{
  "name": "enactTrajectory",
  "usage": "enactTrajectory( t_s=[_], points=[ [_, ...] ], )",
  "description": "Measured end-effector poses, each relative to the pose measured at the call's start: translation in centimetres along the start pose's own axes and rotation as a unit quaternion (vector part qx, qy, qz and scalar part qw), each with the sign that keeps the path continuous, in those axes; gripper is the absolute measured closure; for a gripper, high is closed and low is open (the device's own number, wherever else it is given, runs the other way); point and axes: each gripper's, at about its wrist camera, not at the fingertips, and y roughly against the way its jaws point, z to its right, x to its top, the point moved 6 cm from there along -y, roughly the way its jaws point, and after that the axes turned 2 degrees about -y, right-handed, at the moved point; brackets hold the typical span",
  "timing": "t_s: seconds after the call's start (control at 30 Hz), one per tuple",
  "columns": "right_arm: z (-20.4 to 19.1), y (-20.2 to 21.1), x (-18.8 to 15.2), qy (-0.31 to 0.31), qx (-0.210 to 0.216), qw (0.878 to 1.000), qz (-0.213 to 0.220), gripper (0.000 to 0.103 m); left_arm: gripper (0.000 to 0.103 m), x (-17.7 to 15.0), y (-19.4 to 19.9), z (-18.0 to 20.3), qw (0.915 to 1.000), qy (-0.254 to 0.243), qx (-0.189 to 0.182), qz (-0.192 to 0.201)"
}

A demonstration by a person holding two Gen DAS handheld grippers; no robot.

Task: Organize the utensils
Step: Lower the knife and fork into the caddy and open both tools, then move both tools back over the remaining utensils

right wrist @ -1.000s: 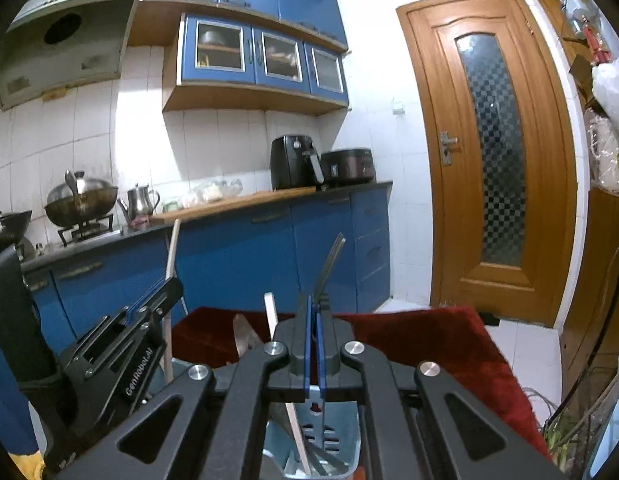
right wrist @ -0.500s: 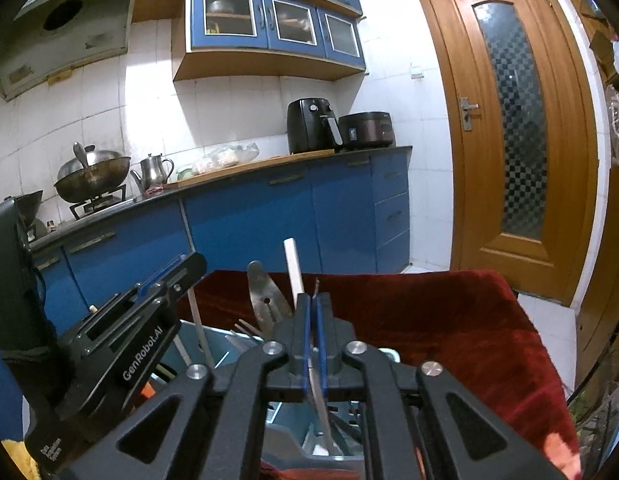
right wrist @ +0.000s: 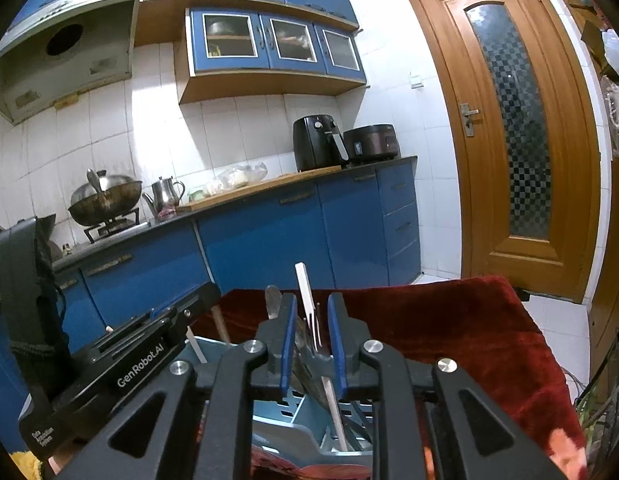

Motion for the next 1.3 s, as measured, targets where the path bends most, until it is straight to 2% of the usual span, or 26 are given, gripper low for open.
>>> enactTrajectory(
  t_s=[0.17, 0.43, 0.5, 0.57, 0.9, 1.3],
  points=[
    [-0.8, 1.4, 0.3, -0.005, 0.006, 1.000, 0.008, 0.083, 0.086, 0.4, 1.4, 0.4, 0.9999, -0.001, -0.013, -0.005],
    [-1.6, 4.1, 0.1, -0.021, 0.013, 1.000, 0.006, 0.082, 0.085, 1.0, 4.8, 1.0, 0.9996, -0.010, -0.023, -0.012],
    [-1.9, 4.9, -0.1, -0.023, 0.013, 1.000, 0.005, 0.081, 0.082, 0.9, 5.6, 1.1, 0.9996, -0.014, -0.020, -0.015],
    [-2.1, 5.6, -0.3, -0.024, 0.009, 1.000, 0.004, 0.081, 0.075, 0.8, 6.5, 1.3, 0.9995, -0.021, -0.015, -0.016],
    [-3.1, 9.5, -1.6, -0.027, -0.003, 1.000, -0.004, 0.080, 0.072, -0.3, 10.5, 1.5, 0.9987, -0.034, -0.008, -0.038],
    [-4.3, 12.8, -4.9, -0.034, -0.014, 0.999, -0.027, 0.078, 0.072, -4.0, 14.2, 0.6, 0.9951, -0.035, 0.011, -0.091]
  ],
)
